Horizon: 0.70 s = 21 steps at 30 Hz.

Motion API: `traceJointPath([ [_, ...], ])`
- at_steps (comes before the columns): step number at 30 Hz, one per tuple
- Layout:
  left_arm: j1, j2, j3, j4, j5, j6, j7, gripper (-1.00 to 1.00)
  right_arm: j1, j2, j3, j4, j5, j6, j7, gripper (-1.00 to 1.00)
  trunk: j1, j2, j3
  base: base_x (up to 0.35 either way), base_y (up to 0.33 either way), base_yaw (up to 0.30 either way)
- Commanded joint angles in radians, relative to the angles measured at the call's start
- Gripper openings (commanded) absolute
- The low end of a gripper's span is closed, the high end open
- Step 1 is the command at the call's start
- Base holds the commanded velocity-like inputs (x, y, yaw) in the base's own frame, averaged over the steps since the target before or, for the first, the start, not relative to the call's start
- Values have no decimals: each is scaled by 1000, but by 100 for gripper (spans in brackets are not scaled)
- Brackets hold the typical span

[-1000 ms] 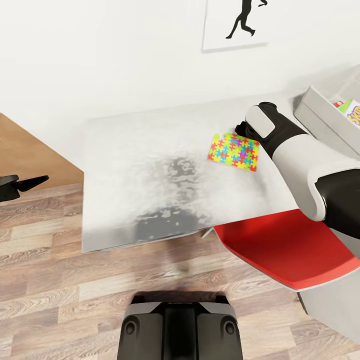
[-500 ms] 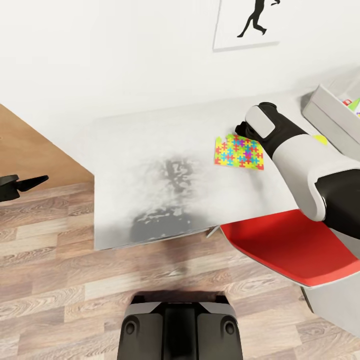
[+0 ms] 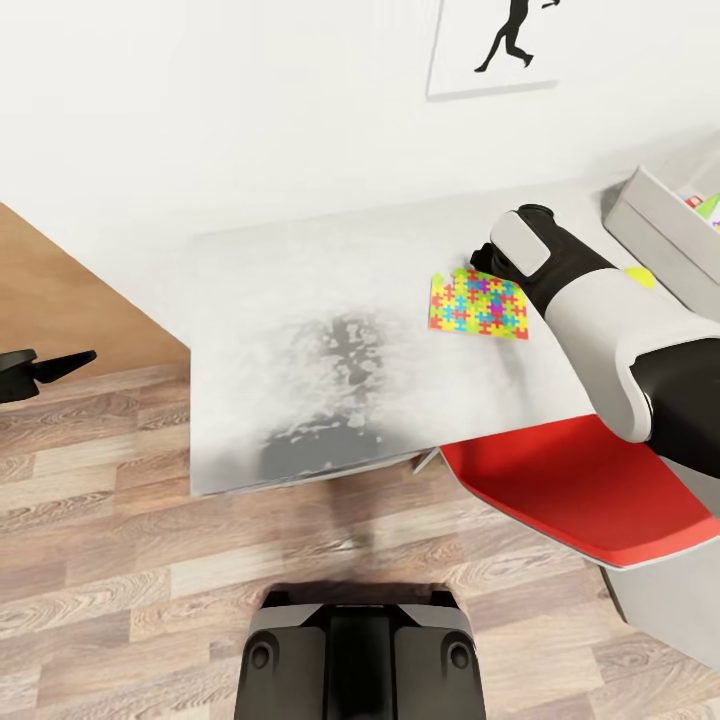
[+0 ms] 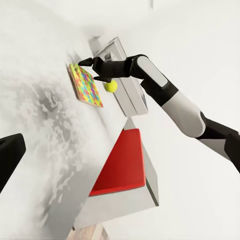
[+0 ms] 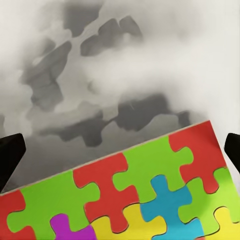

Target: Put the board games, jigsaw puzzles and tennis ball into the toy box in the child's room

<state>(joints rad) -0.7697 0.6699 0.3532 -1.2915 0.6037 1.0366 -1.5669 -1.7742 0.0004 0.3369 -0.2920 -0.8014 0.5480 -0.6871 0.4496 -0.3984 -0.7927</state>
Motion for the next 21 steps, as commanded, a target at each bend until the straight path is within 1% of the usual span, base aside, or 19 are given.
traceJointPath([
  [1, 0, 1, 0, 0, -1, 11, -4, 100, -1, 0, 5, -1, -4, 7, -5, 100, 0, -2, -1, -65, 0, 0],
  [10, 0, 1, 0, 0, -1, 11, -4, 100, -1, 0, 5, -1, -4, 7, -5, 100, 0, -2, -1, -16, 0, 0],
  [16, 0, 2, 0, 0, 0, 11, -4, 100, -1, 1, 5, -1, -4, 7, -4, 100, 0, -2, -1, -81, 0, 0],
  [21, 0, 3, 0, 0, 1, 11, -4, 100, -1, 1, 5, -1, -5, 7, -4, 100, 0, -2, -1, -24, 0, 0],
])
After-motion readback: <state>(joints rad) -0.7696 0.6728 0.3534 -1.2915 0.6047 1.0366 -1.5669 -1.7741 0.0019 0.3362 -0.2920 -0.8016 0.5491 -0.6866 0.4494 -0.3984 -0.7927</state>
